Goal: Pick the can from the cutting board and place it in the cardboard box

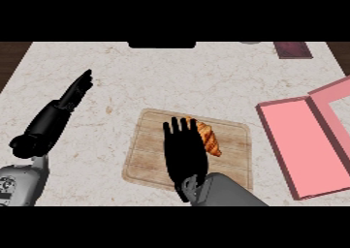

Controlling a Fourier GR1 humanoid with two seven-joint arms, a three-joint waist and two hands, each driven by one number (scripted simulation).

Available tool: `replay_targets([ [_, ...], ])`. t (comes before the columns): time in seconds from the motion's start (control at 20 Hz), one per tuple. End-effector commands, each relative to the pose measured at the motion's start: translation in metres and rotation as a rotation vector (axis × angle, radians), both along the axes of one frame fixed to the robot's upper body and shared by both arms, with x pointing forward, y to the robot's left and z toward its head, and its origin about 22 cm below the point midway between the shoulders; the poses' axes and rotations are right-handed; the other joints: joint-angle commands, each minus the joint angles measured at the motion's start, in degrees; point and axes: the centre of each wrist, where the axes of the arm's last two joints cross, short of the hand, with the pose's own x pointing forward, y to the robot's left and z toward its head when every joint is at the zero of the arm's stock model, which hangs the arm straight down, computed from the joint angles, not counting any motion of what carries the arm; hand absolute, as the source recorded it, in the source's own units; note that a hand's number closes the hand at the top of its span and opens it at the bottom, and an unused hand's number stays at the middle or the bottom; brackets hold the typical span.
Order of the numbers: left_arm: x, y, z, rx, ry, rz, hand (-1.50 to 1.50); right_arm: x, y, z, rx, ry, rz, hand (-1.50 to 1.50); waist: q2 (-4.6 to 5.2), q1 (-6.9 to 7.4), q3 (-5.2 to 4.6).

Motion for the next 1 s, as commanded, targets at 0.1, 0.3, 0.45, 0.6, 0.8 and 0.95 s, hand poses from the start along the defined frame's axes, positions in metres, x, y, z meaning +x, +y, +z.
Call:
replay_targets([
  [0.1,0.000,-0.010,-0.001,-0.001,0.001,0.002,0.00,0.005,-0.004,-0.020,-0.052,-0.030,-0.071,-1.50,0.00,-0.12,0.01],
  [0.3,0.012,-0.007,0.003,-0.001,-0.020,0.004,0.00,0.006,-0.015,-0.040,-0.020,0.008,-0.082,-1.50,0.04,-0.23,0.01],
  [0.45,-0.008,-0.016,0.009,0.012,-0.002,-0.005,0.00,0.017,-0.013,-0.035,-0.033,0.047,-0.048,-1.50,-0.03,0.15,0.02],
  [0.6,0.013,-0.008,0.002,-0.010,-0.007,-0.004,0.00,0.010,-0.004,-0.055,-0.006,-0.006,0.068,1.50,0.13,0.17,0.01],
  [0.8,-0.010,-0.007,-0.015,-0.001,-0.006,-0.012,0.00,0.006,-0.006,-0.056,-0.020,-0.127,0.120,1.50,0.04,0.20,0.01],
  [0.95,-0.004,-0.005,-0.020,-0.003,-0.007,-0.004,0.00,0.012,-0.013,-0.020,-0.030,-0.157,0.137,1.50,-0.03,-0.19,-0.01],
])
